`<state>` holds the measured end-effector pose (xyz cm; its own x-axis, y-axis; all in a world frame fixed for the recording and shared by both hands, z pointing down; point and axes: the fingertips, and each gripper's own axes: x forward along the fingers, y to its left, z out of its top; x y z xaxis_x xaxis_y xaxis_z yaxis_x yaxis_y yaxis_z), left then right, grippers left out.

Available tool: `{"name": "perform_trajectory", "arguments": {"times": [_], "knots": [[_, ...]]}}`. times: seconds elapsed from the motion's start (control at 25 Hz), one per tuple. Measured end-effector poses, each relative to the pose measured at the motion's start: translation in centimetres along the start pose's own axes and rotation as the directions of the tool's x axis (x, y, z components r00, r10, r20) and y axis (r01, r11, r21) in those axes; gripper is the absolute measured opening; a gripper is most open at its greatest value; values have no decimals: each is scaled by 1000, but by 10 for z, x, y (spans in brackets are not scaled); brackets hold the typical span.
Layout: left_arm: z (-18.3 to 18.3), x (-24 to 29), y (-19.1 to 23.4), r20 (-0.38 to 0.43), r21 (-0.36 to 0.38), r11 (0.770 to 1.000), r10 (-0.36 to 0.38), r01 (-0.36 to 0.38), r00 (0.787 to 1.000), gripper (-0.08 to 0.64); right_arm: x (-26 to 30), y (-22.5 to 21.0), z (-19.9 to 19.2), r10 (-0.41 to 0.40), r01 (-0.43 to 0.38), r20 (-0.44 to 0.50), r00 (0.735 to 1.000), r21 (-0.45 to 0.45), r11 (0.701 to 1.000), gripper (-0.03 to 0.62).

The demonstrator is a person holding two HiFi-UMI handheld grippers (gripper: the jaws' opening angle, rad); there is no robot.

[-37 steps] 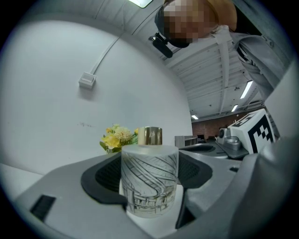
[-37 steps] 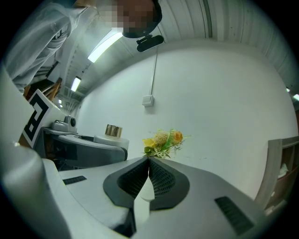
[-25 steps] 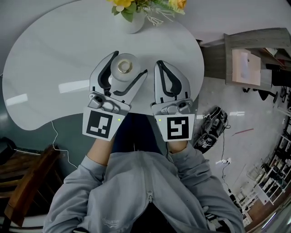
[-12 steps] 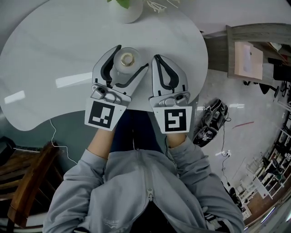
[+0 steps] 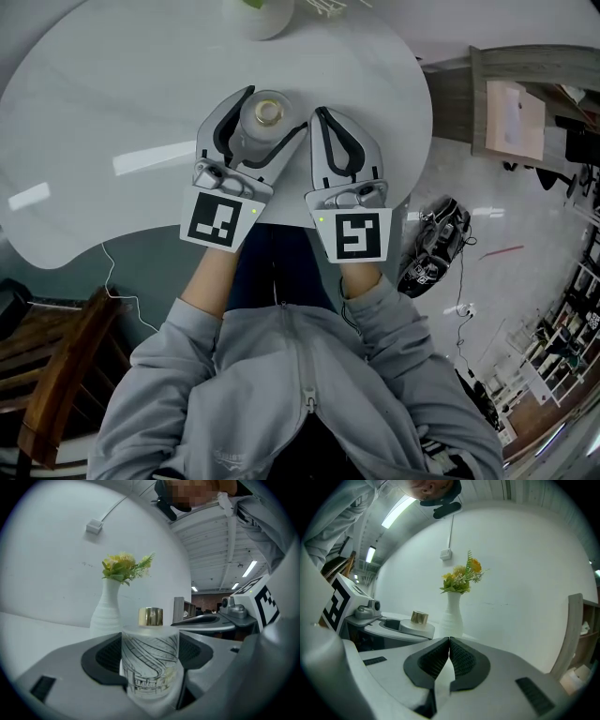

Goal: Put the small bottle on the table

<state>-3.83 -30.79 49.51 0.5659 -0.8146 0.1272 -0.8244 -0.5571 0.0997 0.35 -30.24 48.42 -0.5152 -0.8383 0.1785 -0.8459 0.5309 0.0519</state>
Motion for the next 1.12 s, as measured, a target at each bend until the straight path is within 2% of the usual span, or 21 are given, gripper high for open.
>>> {"name": "perform_trajectory", "arguments": {"times": [0.2,0.4,0.72,0.96,1.12], "knots": [[-13,6,1,-53,1,1000,4,-4,999,336,2,-3,-7,-1,1,-23,1000,9,1000,28],[-29,7,1,-148,-12,1000,8,-10,989,336,3,-4,-12,2,-1,-40,999,19,1000,28],[-45,11,-6,-249,44,999,-4,16,968,336,2,-3,-13,10,-9,-38,999,28,1000,28],[-52,8,-9,-303,96,995,16,14,953,336,-1,-4,-12,4,-3,-42,999,27,1000,28],[-53,5,-9,-304,96,995,19,11,952,336,-4,-2,-10,2,-1,-41,999,24,1000,28]]}}
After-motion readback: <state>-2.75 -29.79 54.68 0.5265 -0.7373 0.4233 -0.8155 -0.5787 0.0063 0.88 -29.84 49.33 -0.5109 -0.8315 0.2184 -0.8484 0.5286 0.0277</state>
